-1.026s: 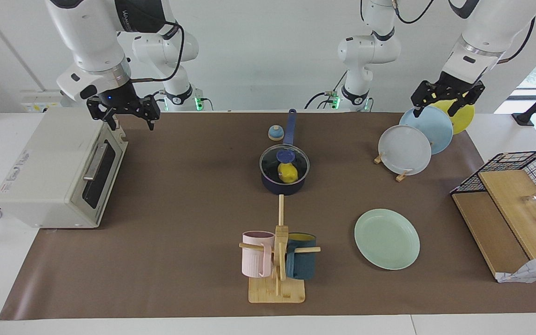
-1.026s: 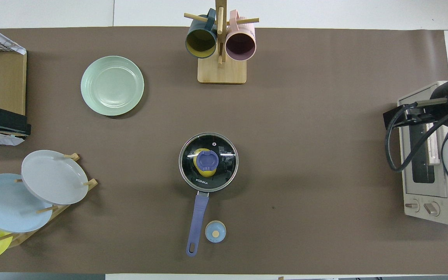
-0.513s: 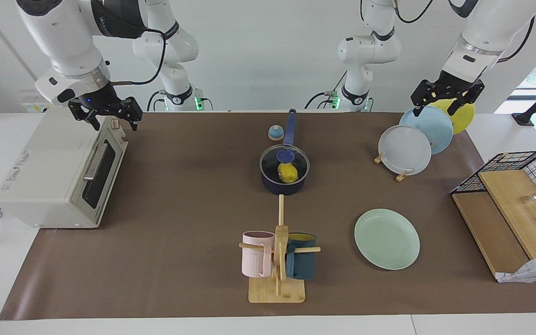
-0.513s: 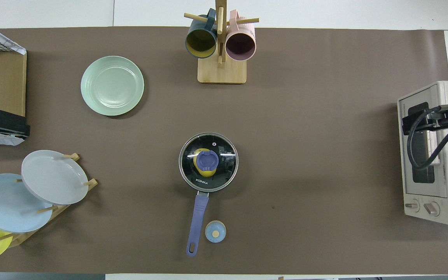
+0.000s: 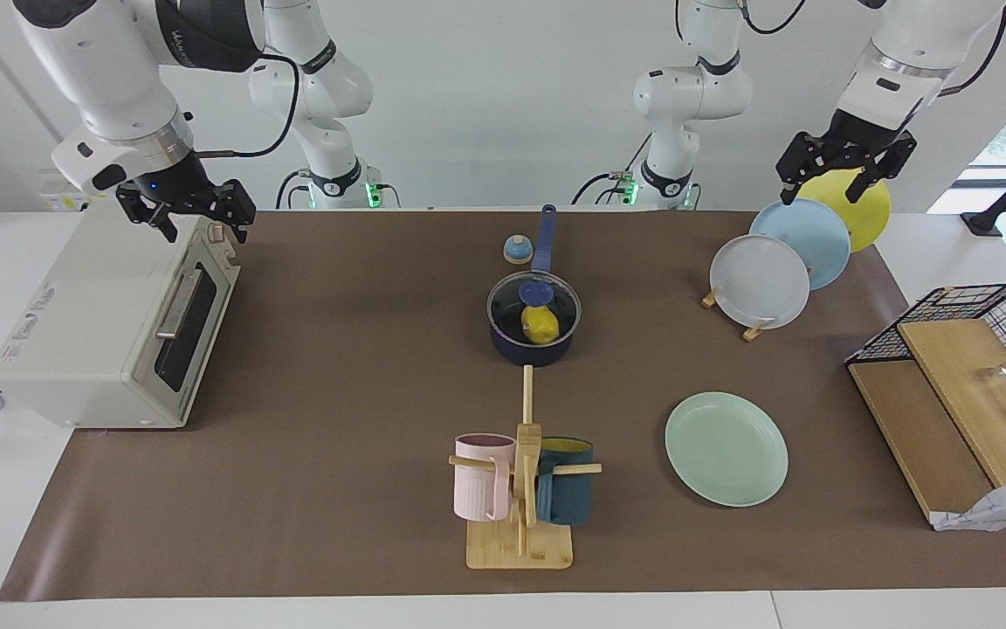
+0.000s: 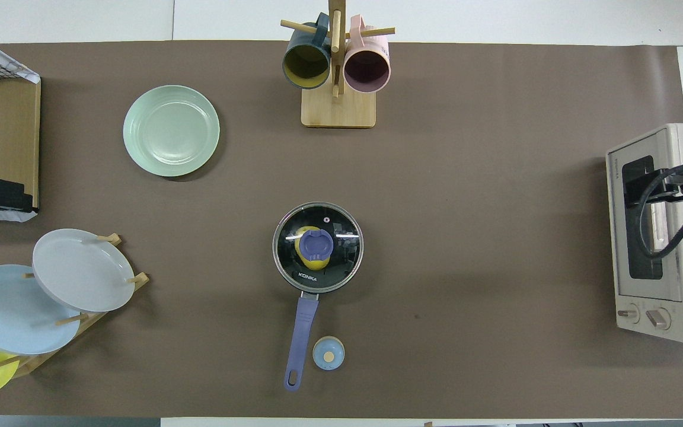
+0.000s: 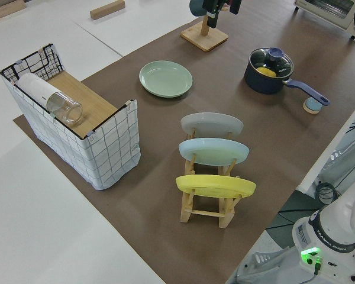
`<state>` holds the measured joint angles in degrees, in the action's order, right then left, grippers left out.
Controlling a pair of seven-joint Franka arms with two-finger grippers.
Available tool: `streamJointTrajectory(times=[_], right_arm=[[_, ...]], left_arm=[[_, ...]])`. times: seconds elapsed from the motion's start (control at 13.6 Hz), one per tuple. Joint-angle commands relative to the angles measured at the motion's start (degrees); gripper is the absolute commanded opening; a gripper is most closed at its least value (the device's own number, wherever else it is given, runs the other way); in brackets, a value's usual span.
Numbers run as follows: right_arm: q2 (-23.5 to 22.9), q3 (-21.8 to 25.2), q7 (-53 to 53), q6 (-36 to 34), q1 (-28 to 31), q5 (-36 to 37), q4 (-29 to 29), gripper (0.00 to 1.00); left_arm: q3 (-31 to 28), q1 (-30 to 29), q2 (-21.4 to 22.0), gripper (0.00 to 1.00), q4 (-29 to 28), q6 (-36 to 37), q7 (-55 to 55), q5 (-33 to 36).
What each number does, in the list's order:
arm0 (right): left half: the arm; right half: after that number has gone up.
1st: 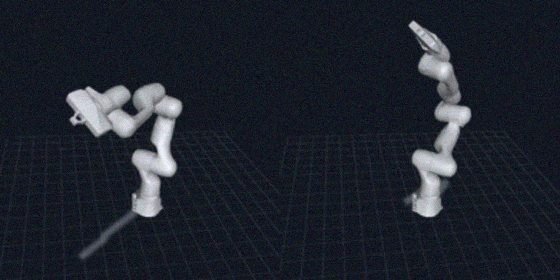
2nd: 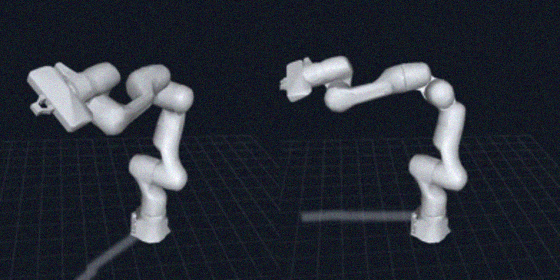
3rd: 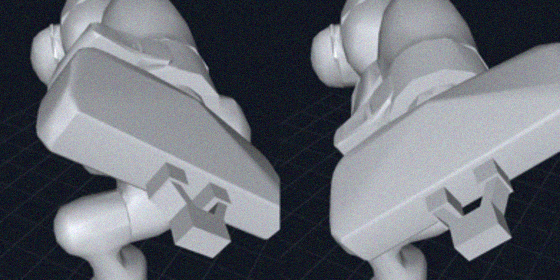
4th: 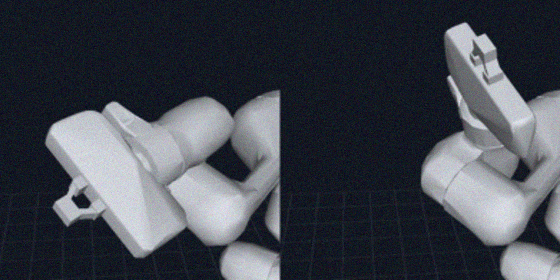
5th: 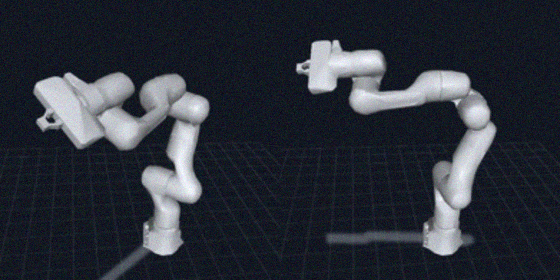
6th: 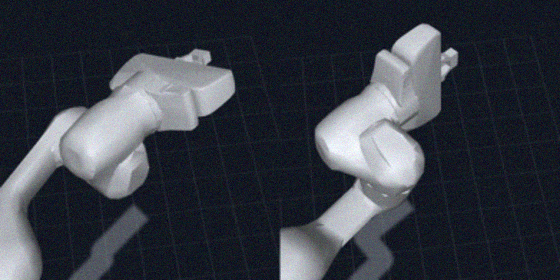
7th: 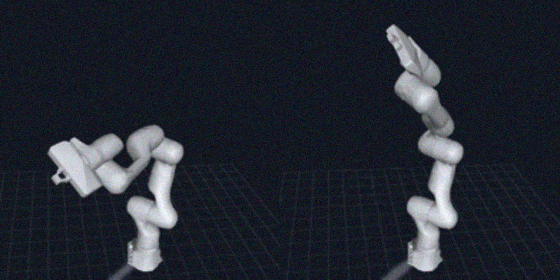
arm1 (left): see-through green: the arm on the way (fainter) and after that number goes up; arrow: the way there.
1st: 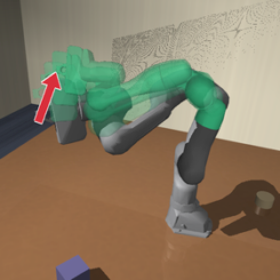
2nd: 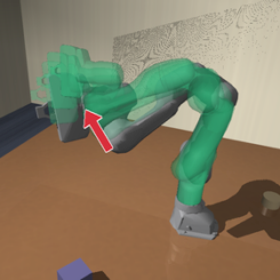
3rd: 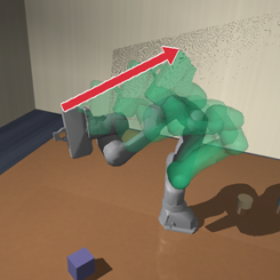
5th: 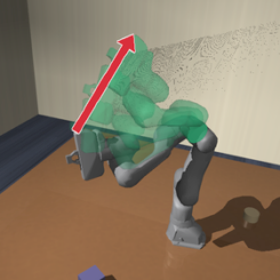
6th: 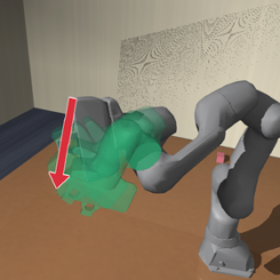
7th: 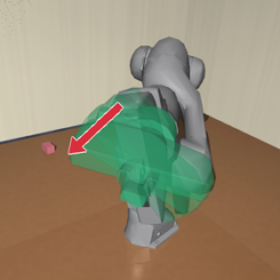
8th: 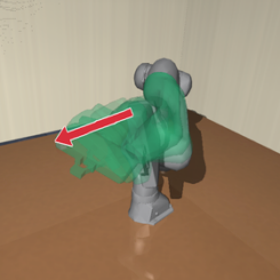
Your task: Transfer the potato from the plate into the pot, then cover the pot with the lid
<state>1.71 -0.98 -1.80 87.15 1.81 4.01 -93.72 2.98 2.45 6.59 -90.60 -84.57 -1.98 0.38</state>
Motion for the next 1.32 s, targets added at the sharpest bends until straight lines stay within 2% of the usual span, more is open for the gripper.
streamJointTrajectory(times=[0.0, 0.22, 1.25], right_arm=[[1.5, -0.3, -1.7, -0.6, 0.4, -0.2, -0.9, 1.0], [1.5, -0.1, -2.1, -0.4, 2.0, -2.0, -0.2, 1.0], [1.8, -0.8, -2.1, 0.1, 1.2, -3.8, -0.4, 1.0]], left_arm=[[0.5, -0.6, 3.1, 1.0, -6.5, -3.6, 0.0, 0.0], [0.5, -0.7, 2.8, 1.0, -7.2, -2.8, -0.3, 0.0], [0.1, -1.0, 2.7, 1.0, -6.8, -3.0, -0.4, -2.2]])
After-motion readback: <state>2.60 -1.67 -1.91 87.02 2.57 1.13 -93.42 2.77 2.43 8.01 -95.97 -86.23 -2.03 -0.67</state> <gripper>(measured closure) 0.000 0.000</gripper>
